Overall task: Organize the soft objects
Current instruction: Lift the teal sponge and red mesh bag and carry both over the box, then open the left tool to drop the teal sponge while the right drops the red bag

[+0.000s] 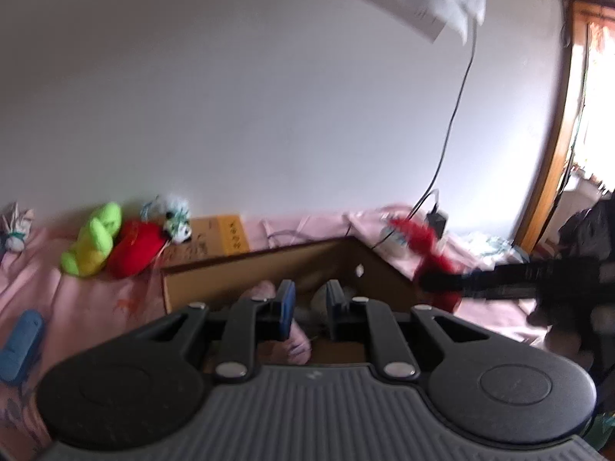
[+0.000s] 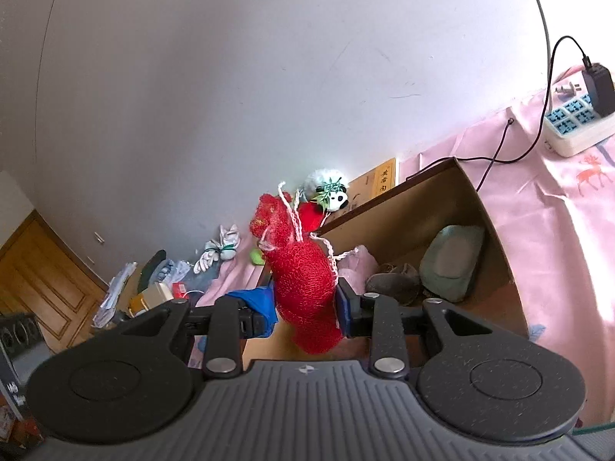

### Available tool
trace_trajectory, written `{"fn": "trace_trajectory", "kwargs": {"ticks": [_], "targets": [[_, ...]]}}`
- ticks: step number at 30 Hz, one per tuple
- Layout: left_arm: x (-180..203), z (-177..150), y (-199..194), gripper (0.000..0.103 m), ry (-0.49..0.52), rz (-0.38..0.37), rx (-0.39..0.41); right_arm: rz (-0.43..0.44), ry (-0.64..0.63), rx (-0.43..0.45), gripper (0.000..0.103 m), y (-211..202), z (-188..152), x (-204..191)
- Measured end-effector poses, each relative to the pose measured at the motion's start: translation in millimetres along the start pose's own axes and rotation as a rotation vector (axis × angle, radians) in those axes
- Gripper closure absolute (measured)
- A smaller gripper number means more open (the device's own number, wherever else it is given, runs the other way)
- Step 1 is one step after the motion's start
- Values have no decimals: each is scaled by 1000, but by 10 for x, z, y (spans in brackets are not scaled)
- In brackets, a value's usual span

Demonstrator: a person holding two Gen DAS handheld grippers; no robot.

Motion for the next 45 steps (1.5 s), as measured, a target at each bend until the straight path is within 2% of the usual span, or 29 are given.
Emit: {"fn": "trace_trajectory", "kwargs": {"ticks": [3, 5, 6, 10, 14, 18, 21, 25, 32, 38, 41, 45], "targets": [[-9, -155, -102, 87, -21, -29, -40, -26, 28, -21, 89, 16, -110, 115], [6, -298, -200, 70, -36, -39, -75, -38, 61, -30, 89, 21, -162, 166], [14, -390, -249, 53, -49, -34, -93, -42, 74, -31, 89, 12, -197, 187], [102, -804, -284, 49, -44, -14, -212, -45, 76, -36, 89, -32, -306, 160], [164, -1186, -225, 49, -15, 25, -327, -50, 31, -46, 89, -93, -386, 115], [166, -1357, -184, 50, 40, 70, -366, -59, 14, -47, 89, -152, -419, 120], [173, -1432, -179, 69, 24, 50, -396, -71, 22, -42, 89, -195, -433, 151], [223, -1522, -165, 80, 9, 29, -422, -88, 31, -40, 89, -239, -444, 202], [240, -1304, -262, 84, 18, 18, -360, -91, 52, -29, 89, -274, -379, 211], [189, -733, -287, 84, 23, 9, -222, -67, 29, 1, 89, -100, -123, 127], [122, -425, -171, 84, 65, 35, -150, -51, -15, 27, 89, 27, 29, 41], [-13, -139, 53, 84, 65, 83, -74, -69, -46, 56, 87, 256, 208, 5]]}}
Point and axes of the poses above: each gripper's, at about its wrist camera, not at the fingertips, and y roughly the way its jaws point, x to its right, z to its top, the point moved 8 cm from there along y, roughly the way its jaws point, and after that the axes turned 15 degrees about x, right-handed, at the moved point
